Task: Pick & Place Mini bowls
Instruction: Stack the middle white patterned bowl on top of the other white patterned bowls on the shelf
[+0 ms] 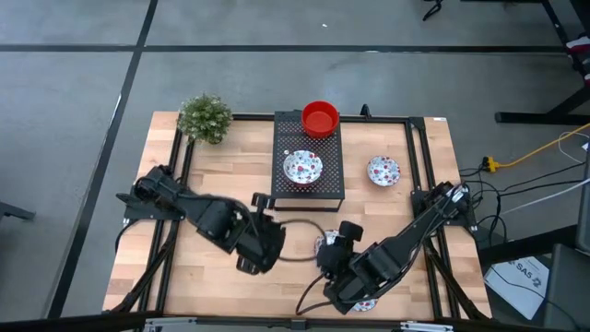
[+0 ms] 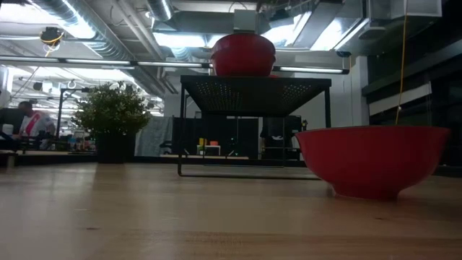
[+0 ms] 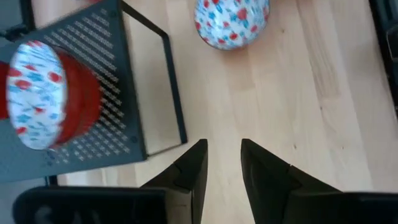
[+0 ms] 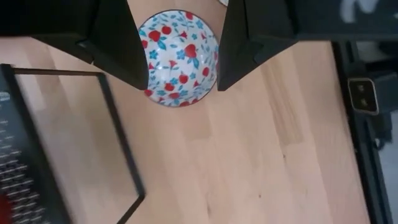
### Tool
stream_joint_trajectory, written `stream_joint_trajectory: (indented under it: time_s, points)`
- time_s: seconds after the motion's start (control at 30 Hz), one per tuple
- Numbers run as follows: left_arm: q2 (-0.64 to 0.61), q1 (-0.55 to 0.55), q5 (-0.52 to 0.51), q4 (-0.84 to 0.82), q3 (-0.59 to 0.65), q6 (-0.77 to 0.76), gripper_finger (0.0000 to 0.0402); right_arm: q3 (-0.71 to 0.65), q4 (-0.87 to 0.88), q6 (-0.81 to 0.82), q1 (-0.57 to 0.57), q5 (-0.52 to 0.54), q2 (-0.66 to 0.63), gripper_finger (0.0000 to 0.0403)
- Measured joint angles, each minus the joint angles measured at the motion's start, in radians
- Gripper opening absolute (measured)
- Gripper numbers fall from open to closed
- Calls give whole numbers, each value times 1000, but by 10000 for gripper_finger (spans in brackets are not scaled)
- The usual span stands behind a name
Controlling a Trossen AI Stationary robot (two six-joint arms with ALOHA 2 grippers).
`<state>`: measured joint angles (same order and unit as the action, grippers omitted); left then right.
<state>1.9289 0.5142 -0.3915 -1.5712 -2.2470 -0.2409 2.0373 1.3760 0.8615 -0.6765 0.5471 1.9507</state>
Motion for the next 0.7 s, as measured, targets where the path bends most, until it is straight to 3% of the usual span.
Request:
stream_joint_trajectory:
  time_s: [0.53,0.7]
  points:
    - [-3,70,1,1,204,-132,90,-2,-49,-28,1,1,31,190]
    - [-20,85,38,9,290,-186,90,-102,-140,7,0,-37,30,190]
